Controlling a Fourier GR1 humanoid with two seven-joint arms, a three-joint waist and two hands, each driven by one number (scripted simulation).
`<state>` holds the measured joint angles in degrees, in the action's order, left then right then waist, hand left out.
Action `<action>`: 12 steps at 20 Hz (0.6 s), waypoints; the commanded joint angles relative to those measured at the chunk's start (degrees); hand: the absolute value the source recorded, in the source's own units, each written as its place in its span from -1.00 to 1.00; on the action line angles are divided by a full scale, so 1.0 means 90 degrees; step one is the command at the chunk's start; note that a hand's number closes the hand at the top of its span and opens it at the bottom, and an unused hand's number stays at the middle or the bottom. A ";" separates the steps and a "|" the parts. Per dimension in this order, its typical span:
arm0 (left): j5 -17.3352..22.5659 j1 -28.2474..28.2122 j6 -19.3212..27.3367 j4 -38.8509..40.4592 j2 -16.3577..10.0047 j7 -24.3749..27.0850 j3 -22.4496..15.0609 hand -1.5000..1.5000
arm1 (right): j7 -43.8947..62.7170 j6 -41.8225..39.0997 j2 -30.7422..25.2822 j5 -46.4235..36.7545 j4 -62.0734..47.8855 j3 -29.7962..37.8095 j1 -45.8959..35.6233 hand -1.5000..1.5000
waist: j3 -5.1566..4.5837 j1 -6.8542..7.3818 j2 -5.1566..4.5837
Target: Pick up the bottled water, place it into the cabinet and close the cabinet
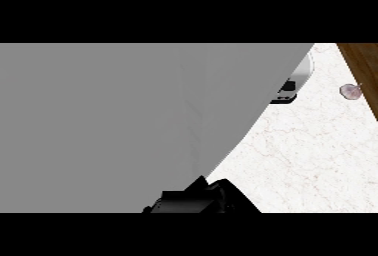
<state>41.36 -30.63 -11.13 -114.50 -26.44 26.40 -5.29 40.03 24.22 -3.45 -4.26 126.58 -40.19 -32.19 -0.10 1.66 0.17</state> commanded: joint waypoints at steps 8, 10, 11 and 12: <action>0.0590 -0.0395 -0.0863 0.0191 -0.0153 -0.0022 0.0986 1.00 | -0.0941 -0.0892 0.0380 0.1274 -0.2660 0.1882 -0.1402 1.00 | 0.0010 -0.0064 -0.0038; 0.0750 -0.0574 -0.1106 0.0329 -0.0214 -0.0009 0.1177 1.00 | -0.1265 -0.1151 0.0282 0.1445 -0.3205 0.2347 -0.1689 1.00 | 0.0009 -0.0037 -0.0042; 0.0558 -0.0584 -0.1161 0.0251 -0.0129 0.0022 0.1117 1.00 | -0.1120 -0.1187 0.0342 0.1421 -0.3362 0.2422 -0.1836 1.00 | 0.0009 -0.0060 -0.0030; 0.0897 -0.0845 -0.1303 0.0037 -0.0330 -0.0071 0.1360 1.00 | -0.1482 -0.1464 0.0166 0.1615 -0.3733 0.2659 -0.1835 1.00 | 0.0012 0.0001 -0.0043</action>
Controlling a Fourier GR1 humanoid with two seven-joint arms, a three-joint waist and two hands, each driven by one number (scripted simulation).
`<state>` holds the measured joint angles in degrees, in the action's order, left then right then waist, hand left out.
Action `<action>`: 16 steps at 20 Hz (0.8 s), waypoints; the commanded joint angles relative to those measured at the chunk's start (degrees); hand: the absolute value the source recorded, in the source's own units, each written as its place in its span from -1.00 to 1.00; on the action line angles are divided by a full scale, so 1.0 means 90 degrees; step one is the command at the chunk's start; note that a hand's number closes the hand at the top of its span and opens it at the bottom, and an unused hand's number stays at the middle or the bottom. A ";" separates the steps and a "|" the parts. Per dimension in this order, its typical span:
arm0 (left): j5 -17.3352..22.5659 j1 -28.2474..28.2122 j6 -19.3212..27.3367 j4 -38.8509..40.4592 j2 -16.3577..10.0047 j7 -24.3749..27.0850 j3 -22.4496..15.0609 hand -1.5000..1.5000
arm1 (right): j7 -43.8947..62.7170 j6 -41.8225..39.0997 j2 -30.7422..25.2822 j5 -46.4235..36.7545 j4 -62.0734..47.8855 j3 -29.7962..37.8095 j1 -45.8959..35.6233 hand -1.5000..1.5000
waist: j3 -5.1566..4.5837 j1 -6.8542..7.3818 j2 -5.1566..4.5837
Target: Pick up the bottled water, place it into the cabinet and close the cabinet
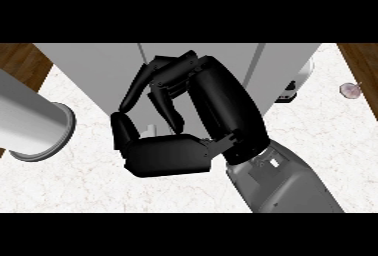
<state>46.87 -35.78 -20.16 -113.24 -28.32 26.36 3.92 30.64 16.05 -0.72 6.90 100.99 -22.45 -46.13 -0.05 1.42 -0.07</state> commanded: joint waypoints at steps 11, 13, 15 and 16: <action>0.0520 0.0007 -0.0519 0.0030 -0.0248 -0.0526 0.0682 1.00 | -0.1658 -0.1093 0.0028 0.0276 -0.3311 0.1111 -0.0758 1.00 | 0.0007 0.0046 -0.0053; 0.0565 0.0178 -0.0547 0.0185 -0.0157 -0.0448 0.0679 1.00 | -0.1692 -0.0936 0.0063 0.0126 -0.3551 0.1168 -0.0900 1.00 | 0.0002 0.0067 -0.0065; 0.0422 0.0167 -0.0546 0.0192 -0.0061 -0.0443 0.0536 1.00 | -0.1725 -0.0974 0.0017 0.0306 -0.3654 0.1389 -0.0935 1.00 | 0.0001 0.0097 -0.0084; 0.0196 0.0135 -0.0522 0.0116 0.0091 -0.0370 0.0393 1.00 | -0.1847 -0.0863 -0.0007 0.0097 -0.3648 0.1266 -0.0869 1.00 | 0.0000 0.0082 -0.0065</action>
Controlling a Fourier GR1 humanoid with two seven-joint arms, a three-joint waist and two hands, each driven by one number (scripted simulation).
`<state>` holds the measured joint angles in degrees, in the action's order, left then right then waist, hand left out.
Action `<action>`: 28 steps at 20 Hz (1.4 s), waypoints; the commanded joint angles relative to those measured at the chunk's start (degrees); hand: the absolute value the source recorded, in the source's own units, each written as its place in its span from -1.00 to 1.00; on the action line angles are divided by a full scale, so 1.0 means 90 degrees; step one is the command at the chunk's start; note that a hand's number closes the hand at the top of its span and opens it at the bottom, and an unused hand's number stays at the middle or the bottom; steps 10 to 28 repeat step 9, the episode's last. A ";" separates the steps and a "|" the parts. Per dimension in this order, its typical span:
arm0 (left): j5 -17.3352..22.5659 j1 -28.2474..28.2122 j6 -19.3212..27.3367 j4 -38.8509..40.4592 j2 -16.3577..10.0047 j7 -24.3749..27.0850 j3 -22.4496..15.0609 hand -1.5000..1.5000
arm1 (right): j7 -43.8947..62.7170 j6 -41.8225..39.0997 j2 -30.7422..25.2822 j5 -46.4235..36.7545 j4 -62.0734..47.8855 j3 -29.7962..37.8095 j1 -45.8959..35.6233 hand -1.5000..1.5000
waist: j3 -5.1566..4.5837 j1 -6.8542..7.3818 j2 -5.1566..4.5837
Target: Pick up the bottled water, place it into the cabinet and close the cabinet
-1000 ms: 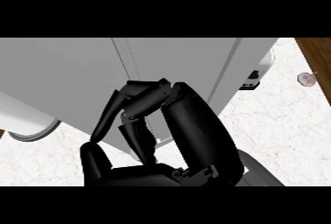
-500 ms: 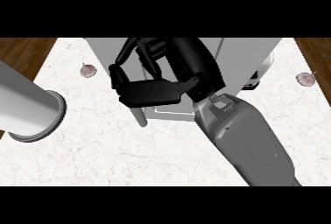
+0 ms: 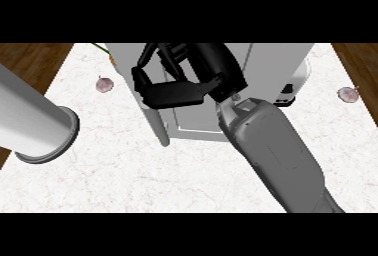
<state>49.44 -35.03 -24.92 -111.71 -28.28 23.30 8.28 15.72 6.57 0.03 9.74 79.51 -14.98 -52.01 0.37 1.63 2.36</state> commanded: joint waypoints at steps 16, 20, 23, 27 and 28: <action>0.0199 0.0428 0.0073 -0.0048 -0.0134 -0.0303 0.0021 1.00 | -0.0405 0.0261 -0.0215 -0.0158 -0.1742 0.0433 -0.0328 1.00 | -0.0055 0.0101 -0.0398; 0.0199 0.0428 0.0073 -0.0048 -0.0134 -0.0303 0.0021 1.00 | -0.0405 0.0261 -0.0215 -0.0158 -0.1742 0.0433 -0.0328 1.00 | -0.0055 0.0101 -0.0398; 0.0199 0.0428 0.0073 -0.0048 -0.0134 -0.0303 0.0021 1.00 | -0.0405 0.0261 -0.0215 -0.0158 -0.1742 0.0433 -0.0328 1.00 | -0.0055 0.0101 -0.0398; 0.0199 0.0428 0.0073 -0.0048 -0.0134 -0.0303 0.0021 1.00 | -0.0405 0.0261 -0.0215 -0.0158 -0.1742 0.0433 -0.0328 1.00 | -0.0055 0.0101 -0.0398; 0.0199 0.0428 0.0073 -0.0048 -0.0134 -0.0303 0.0021 1.00 | -0.0405 0.0261 -0.0215 -0.0158 -0.1742 0.0433 -0.0328 1.00 | -0.0055 0.0101 -0.0398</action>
